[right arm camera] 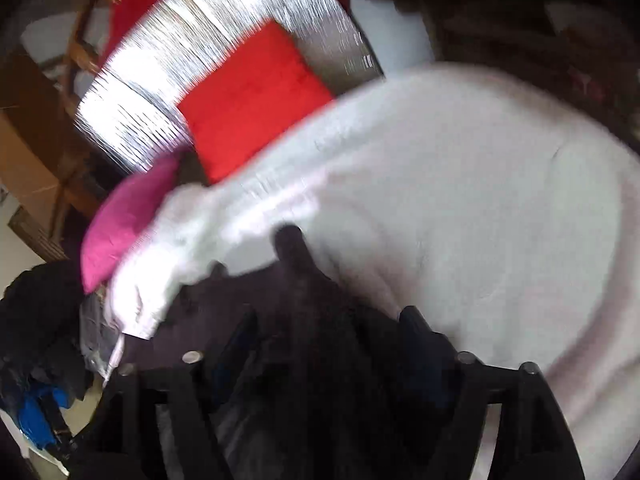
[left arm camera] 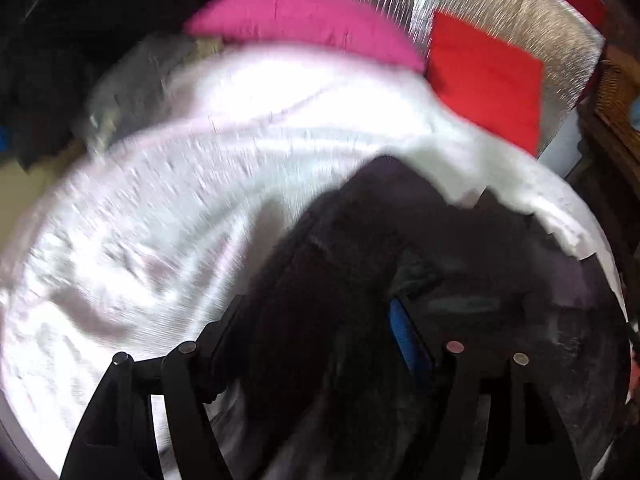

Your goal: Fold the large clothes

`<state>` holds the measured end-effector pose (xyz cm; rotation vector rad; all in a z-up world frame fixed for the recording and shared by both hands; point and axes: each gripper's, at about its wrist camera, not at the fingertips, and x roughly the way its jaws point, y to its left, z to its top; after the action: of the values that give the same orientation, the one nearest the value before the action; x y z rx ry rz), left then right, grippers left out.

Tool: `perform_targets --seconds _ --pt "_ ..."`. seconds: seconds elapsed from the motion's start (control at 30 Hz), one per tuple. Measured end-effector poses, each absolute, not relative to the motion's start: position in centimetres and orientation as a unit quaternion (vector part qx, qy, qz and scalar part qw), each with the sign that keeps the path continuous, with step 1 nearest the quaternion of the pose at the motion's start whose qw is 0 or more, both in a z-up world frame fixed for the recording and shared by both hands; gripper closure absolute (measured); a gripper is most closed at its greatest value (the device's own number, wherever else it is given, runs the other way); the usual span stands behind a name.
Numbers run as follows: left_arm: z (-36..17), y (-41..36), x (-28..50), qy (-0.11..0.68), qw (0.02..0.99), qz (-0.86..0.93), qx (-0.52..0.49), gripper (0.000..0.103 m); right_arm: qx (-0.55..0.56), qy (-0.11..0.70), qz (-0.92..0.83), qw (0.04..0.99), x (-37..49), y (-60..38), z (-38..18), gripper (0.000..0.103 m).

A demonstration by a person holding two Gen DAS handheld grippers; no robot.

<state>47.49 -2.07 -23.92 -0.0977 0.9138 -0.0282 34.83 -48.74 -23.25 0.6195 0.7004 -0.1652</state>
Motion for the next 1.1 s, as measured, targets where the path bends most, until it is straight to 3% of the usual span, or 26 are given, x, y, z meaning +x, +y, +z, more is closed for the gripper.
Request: perform_targets --seconds 0.1,0.2,0.3,0.37,0.47,0.57,0.73,0.87,1.1 --pt "-21.4 -2.5 44.8 0.396 0.918 -0.023 -0.026 0.022 0.244 0.327 -0.084 0.909 31.6 -47.0 -20.6 0.026" --pt "-21.0 -1.7 41.7 0.384 0.923 -0.034 -0.006 0.022 0.189 0.320 -0.077 0.925 28.1 -44.1 -19.0 0.028" --pt "-23.7 -1.6 39.4 0.415 0.910 -0.019 0.013 0.022 0.152 0.343 -0.080 0.923 25.0 -41.6 -19.4 0.045" --pt "-26.1 -1.4 38.7 0.463 0.886 -0.009 0.028 0.022 0.144 0.385 -0.089 0.907 25.5 -41.0 -21.2 0.048" --pt "-27.6 -1.9 37.8 0.465 0.883 -0.006 0.067 0.020 0.171 0.459 -0.090 0.867 27.5 -41.8 -26.0 0.046" --pt "-26.1 -2.1 36.2 0.450 0.889 0.000 0.081 0.021 0.166 0.439 -0.095 0.878 27.2 -41.7 -24.6 0.046" --pt "-20.8 -2.2 29.2 0.360 0.930 -0.020 0.074 0.021 0.185 0.346 -0.103 0.914 21.4 -40.5 -20.3 0.044" --pt "-16.9 -2.5 23.6 0.317 0.944 -0.012 0.089 0.008 0.146 0.283 -0.090 0.944 16.8 -37.0 -17.3 0.030" --pt "-11.9 -2.9 17.0 0.271 0.960 -0.018 0.071 0.008 0.124 0.249 -0.079 0.957 10.3 -32.7 -14.0 0.029"
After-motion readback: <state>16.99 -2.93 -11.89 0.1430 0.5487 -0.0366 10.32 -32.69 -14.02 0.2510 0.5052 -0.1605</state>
